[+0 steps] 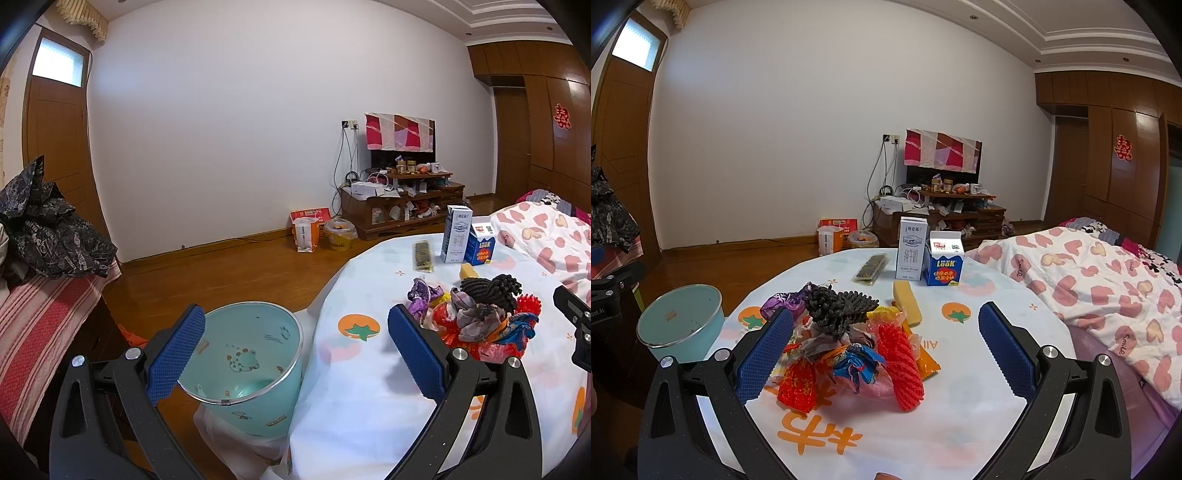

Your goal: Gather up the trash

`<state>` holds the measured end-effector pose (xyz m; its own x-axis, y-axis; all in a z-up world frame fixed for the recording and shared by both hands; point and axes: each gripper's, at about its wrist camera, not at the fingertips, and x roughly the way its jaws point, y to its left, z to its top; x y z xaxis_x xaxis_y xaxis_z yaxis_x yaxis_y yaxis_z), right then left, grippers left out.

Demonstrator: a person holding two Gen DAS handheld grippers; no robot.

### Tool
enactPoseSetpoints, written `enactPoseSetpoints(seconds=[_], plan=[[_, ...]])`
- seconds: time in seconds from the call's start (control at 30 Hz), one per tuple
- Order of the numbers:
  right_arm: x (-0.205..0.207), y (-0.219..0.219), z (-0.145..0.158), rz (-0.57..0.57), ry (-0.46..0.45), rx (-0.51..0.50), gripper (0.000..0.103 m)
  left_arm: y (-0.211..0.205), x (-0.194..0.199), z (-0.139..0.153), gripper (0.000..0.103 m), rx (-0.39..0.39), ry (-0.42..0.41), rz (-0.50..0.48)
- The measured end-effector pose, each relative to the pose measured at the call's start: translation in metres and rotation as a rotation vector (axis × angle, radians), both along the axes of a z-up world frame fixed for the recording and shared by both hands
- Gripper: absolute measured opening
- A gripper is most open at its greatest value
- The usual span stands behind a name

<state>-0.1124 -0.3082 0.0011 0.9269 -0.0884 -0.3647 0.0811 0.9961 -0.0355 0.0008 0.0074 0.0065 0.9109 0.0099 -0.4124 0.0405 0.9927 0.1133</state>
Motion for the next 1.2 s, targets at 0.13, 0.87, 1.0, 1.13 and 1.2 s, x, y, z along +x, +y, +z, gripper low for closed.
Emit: enactPoseSetpoints(seconds=[0.13, 0.87, 1.0, 1.13, 1.2], plan=[[-0.0005, -0.0013, 0.0003, -0.001, -0.001, -0.002, 0.098, 0.0002, 0.0002, 0.0001, 0.097, -0.001, 0.001, 0.000], [0.0002, -0.0004, -0.0027, -0.003, 0.001, -0.006, 0.098, 0.0031, 0.0008, -0.0003, 0.097, -0.001, 0.000, 0.003], [-0.0002, -0.0024, -0.0045, -0.005, 0.002, -0.006, 0.098, 0.0032, 0.0008, -0.0003, 0.097, -0.001, 0.000, 0.003], [-0.0003, -0.0028, -0.0045, -0.005, 0.002, -0.006, 0.098, 0.0030, 0.0009, -0.0003, 0.097, -0.001, -0.001, 0.003], [-0.0003, -0.0027, -0.0046, -0.005, 0.003, -0.006, 0.098, 0.0032, 0.0010, -0.0003, 0.097, -0.001, 0.000, 0.002]])
